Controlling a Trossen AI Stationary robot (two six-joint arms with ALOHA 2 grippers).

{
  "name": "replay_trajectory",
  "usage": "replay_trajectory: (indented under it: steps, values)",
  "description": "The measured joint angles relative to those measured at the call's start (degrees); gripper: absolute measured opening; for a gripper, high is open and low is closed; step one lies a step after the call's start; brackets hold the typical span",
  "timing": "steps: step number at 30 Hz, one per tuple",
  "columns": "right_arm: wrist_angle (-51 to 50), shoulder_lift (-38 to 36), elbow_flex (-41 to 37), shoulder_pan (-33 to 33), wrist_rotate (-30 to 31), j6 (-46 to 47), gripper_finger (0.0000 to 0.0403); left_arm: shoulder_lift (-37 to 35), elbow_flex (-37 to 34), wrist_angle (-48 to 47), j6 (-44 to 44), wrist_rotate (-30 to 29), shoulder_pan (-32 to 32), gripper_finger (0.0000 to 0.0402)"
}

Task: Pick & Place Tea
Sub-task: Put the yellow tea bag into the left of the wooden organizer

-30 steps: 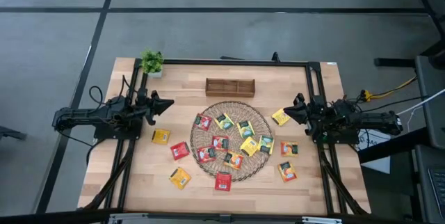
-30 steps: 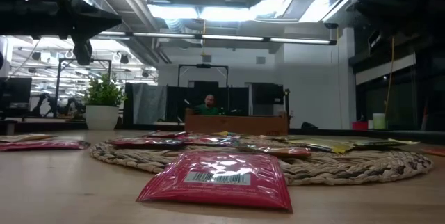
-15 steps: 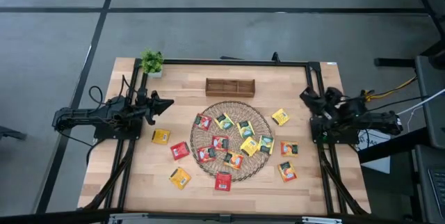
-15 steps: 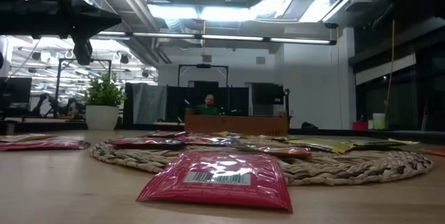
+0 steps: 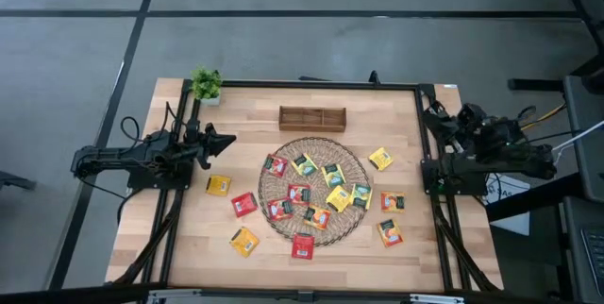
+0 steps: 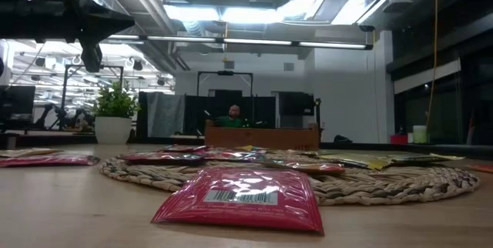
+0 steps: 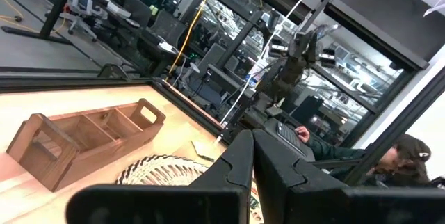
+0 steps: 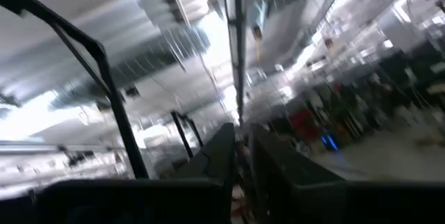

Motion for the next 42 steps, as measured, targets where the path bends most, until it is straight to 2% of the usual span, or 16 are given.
replay_trajectory:
  steps: [9, 13, 21, 27, 37, 42]
  values:
    - [-11.25, 16.2, 15.07, 0.0, -0.07, -6.3, 0.0048, 0.0, 0.0, 0.0, -0.08, -0.02, -0.01, 0.0007]
    - [-13.88, 22.24, 20.62, 0.0, -2.6, -11.26, 0.0048, 0.0, 0.0, 0.0, -0.08, -0.02, -0.02, 0.0006]
    - [-18.06, 30.49, 30.0, 0.0, -2.46, -12.91, 0.0055, 0.0, 0.0, 0.0, -0.08, -0.02, 0.0, 0.0008]
    - [-19.77, 34.05, 34.13, 0.0, -2.49, -13.49, 0.01, 0.0, 0.0, -0.09, -0.08, -0.02, -0.01, 0.0008]
    - [-20.13, 36.8, 34.97, -0.02, -2.53, -10.53, 0.022, 0.0, 0.0, -0.13, -0.71, 0.0, -0.02, 0.0008]
    - [-22.95, 36.88, 35.0, -0.02, -3.13, -9.99, 0.0245, 0.0, 0.0, -0.15, -0.72, 0.05, -0.01, 0.0008]
